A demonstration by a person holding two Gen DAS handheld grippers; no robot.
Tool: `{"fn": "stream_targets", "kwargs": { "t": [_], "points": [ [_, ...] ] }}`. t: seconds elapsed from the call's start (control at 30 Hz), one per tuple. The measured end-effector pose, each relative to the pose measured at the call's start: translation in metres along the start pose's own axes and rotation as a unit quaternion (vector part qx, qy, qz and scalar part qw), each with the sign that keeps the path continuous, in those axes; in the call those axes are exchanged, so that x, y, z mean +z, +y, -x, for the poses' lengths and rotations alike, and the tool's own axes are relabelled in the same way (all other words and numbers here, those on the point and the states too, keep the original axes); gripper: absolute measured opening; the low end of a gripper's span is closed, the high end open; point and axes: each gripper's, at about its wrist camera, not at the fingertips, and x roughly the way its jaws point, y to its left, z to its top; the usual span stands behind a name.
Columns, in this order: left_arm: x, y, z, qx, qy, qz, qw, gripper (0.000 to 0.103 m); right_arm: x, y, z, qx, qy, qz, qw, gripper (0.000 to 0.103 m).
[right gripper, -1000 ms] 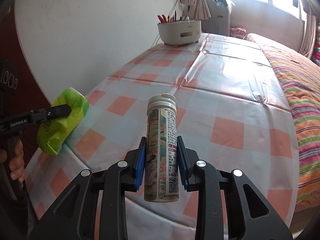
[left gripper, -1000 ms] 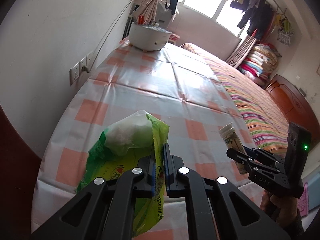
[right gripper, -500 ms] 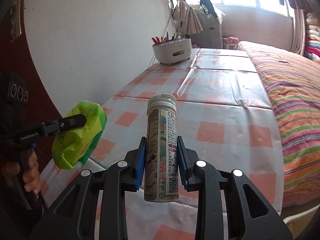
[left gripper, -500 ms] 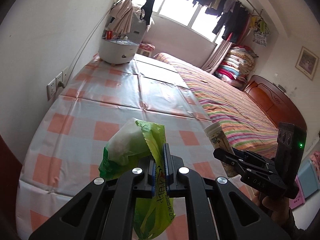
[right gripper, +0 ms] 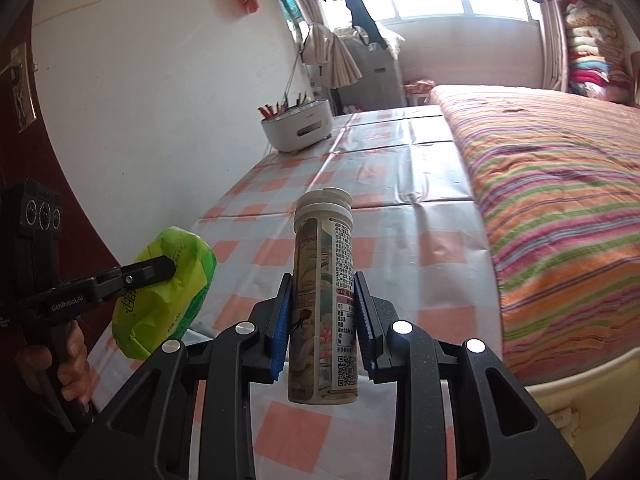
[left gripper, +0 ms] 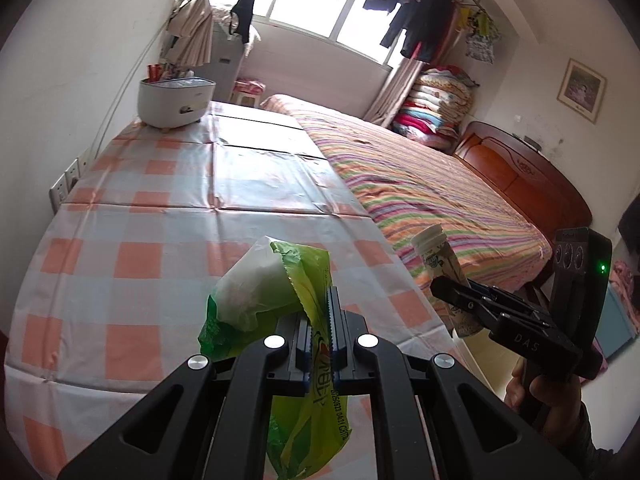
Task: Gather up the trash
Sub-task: 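Carry tube and bag to the cream bin while the right tool releases the tube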
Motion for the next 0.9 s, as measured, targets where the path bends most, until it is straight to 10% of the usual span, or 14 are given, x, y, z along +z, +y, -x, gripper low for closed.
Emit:
{"fn": "stream_targets", "kwargs": {
  "t": [0.9],
  "points": [
    [-0.018,-0.135,-0.042,-0.079,0.043,-0.087,0.9922,0.006,-0.053,-0.084,0.104,-0.077,-0.061,-0.078,0.992,0.028]
  ]
}}
